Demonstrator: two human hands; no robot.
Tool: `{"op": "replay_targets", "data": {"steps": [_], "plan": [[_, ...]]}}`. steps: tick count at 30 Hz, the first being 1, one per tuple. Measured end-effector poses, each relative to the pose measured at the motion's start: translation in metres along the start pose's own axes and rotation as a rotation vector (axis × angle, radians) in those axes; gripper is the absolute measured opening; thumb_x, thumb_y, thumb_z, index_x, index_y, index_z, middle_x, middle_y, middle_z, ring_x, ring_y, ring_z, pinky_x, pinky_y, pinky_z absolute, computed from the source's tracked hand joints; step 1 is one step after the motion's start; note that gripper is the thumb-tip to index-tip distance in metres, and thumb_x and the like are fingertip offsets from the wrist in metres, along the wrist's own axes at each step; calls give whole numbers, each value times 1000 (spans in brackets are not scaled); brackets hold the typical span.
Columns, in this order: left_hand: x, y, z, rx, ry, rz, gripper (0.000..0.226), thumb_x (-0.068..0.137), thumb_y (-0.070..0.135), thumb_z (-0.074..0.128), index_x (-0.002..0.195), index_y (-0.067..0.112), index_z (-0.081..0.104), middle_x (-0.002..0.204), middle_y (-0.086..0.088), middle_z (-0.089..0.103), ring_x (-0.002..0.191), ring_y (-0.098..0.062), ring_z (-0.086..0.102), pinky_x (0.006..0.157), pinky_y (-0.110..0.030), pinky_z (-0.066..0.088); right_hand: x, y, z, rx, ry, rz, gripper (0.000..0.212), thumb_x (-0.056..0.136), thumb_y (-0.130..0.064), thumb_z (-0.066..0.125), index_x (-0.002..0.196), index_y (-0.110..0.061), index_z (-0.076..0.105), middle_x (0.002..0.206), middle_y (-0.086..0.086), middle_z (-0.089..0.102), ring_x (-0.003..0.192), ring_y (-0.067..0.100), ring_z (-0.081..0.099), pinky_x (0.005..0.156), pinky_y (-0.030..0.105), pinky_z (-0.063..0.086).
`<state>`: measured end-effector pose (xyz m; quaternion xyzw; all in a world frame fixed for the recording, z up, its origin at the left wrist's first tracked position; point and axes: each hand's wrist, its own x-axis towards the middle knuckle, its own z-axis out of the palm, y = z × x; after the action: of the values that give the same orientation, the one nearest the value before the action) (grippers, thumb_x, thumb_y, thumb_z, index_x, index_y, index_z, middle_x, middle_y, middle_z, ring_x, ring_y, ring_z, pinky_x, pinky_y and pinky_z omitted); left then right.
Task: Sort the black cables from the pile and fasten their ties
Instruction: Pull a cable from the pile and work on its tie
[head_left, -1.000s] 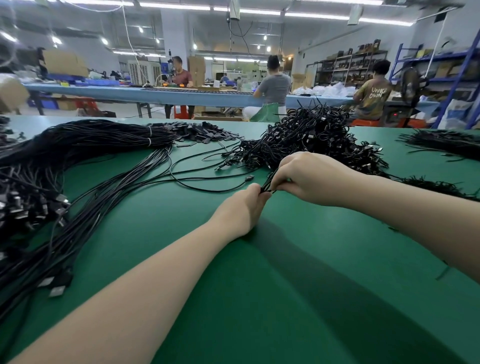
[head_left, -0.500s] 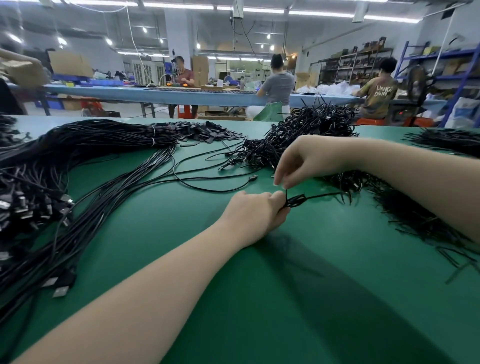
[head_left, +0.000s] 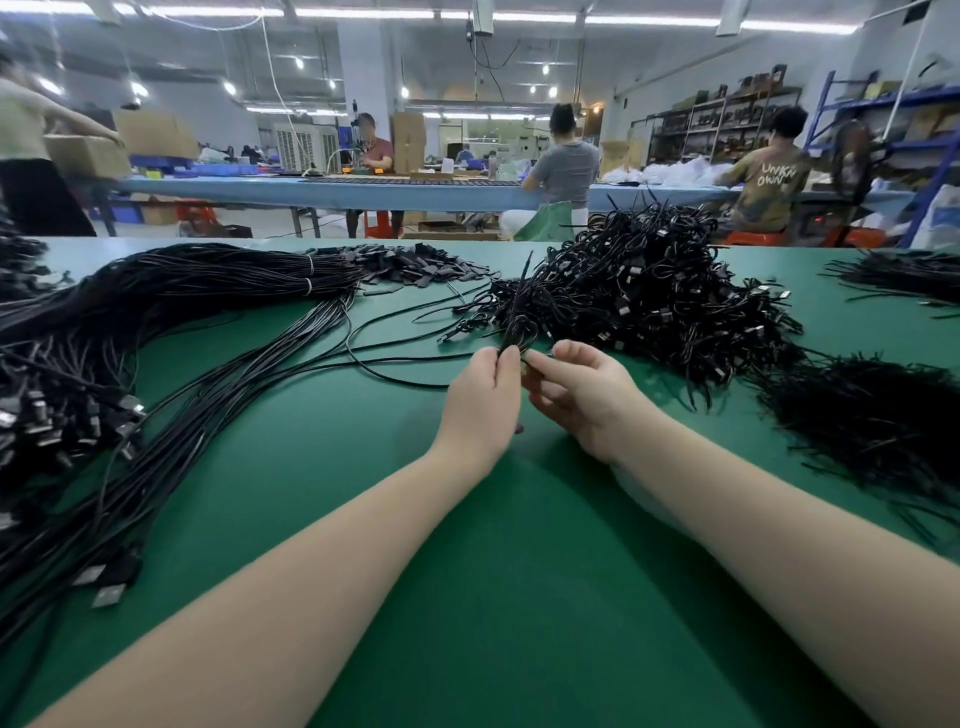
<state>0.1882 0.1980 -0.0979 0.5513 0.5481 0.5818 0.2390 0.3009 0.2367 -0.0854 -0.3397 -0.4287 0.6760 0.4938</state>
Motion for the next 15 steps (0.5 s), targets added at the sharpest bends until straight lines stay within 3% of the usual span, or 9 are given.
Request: {"op": "replay_targets", "data": {"steps": [3,7,10,15], "plan": [[5,-4,1,-53,-42,-84,16,101,32,41,88,25,46,73,4,46,64,-13,48,46,-19,47,0,4,-4,23,32,-54,29,81,-1,71,81,-18,48,65,6,64,61,17,69,56,22,54],[8,-9,-1,-116,-113,-109,11,101,31,42,91,28,44,69,3,42,53,-8,43,56,-28,49,-2,4,-10,44,-36,-61,20,84,0,67,87,-13,53,60,2,64,57,15,66,57,22,54],[9,-11,-3,-178,-127,-97,10,101,30,43,92,27,46,60,6,41,42,-3,40,56,-28,48,-1,0,-11,-56,-107,-18,10,85,-15,68,91,-11,60,66,2,67,60,15,66,58,22,53],[11,-12,-2,-201,-145,-88,11,101,29,42,94,25,49,45,19,45,40,-1,40,51,-22,46,-5,-1,-7,-269,-150,-25,26,74,-32,75,85,-10,68,69,1,66,59,12,63,55,19,48]]}}
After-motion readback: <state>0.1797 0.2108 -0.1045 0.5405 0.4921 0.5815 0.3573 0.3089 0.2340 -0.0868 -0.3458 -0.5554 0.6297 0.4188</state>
